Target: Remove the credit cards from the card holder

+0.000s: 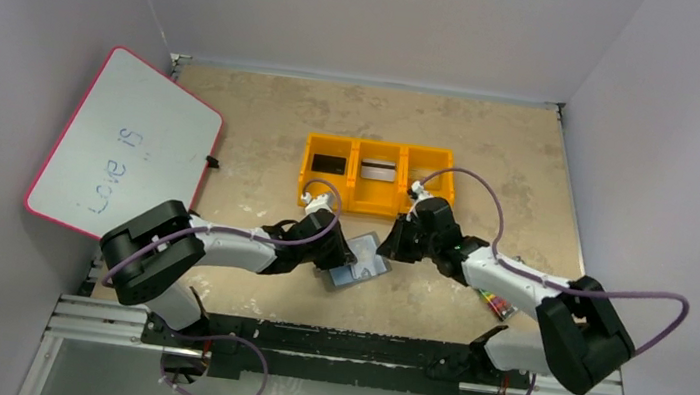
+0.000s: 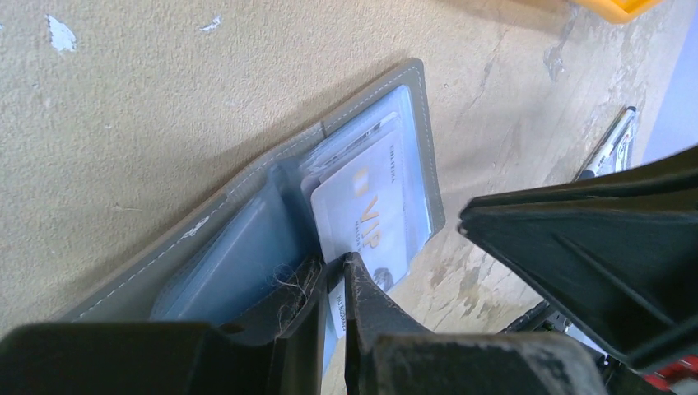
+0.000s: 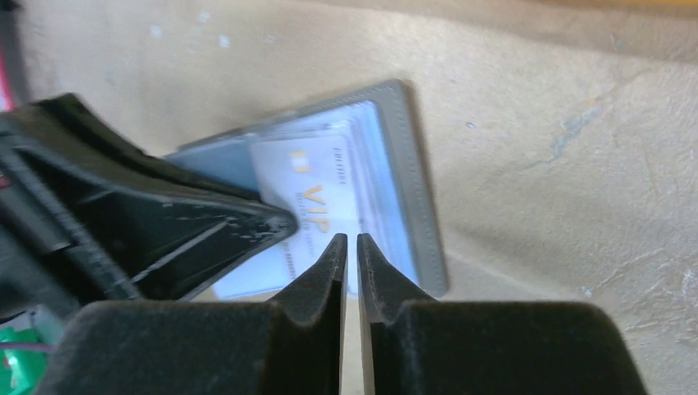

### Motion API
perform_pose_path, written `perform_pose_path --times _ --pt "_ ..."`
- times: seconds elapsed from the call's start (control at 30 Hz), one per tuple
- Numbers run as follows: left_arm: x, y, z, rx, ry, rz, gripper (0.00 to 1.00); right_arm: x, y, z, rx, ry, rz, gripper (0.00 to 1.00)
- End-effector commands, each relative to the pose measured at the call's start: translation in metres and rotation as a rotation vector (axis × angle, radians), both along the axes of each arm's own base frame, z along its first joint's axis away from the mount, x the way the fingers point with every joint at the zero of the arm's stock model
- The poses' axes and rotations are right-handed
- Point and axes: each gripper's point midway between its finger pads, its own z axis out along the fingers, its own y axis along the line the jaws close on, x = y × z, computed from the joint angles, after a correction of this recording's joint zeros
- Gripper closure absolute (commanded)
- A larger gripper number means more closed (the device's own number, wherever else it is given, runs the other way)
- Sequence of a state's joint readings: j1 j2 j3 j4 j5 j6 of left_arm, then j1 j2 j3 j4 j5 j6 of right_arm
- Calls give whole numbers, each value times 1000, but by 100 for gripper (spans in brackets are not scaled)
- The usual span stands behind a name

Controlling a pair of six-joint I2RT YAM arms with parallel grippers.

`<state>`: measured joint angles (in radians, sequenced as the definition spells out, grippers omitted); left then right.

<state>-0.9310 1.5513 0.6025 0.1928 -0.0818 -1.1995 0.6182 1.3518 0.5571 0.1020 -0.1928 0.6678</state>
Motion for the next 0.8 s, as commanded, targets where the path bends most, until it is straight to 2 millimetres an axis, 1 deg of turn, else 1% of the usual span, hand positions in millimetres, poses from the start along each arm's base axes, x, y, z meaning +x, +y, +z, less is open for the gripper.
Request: perform_pose_path --times 0.0,0.03,0.13,0.23,0.37,0.47,0.6,0.77 --pt "-2 3 -1 55 -14 -40 99 4 15 33 93 -72 47 89" --pt "-2 3 -1 56 -16 -41 99 1 19 32 112 -60 66 89" --pt "-2 2 -2 58 -14 -42 99 -5 28 19 120 -18 96 89" --pt "-1 2 0 56 -17 -41 99 -9 27 0 74 29 89 90" --pt "-1 2 -1 60 -14 -39 99 -6 8 -29 -53 73 0 94" --pt "-1 7 -1 75 -17 -27 99 -9 -5 -46 -119 99 -46 97" --pt "-3 14 -4 95 -11 -13 99 -13 -12 -54 -134 118 -81 99" --pt "-4 17 -4 99 -10 -5 99 -11 -14 -50 -127 107 -115 100"
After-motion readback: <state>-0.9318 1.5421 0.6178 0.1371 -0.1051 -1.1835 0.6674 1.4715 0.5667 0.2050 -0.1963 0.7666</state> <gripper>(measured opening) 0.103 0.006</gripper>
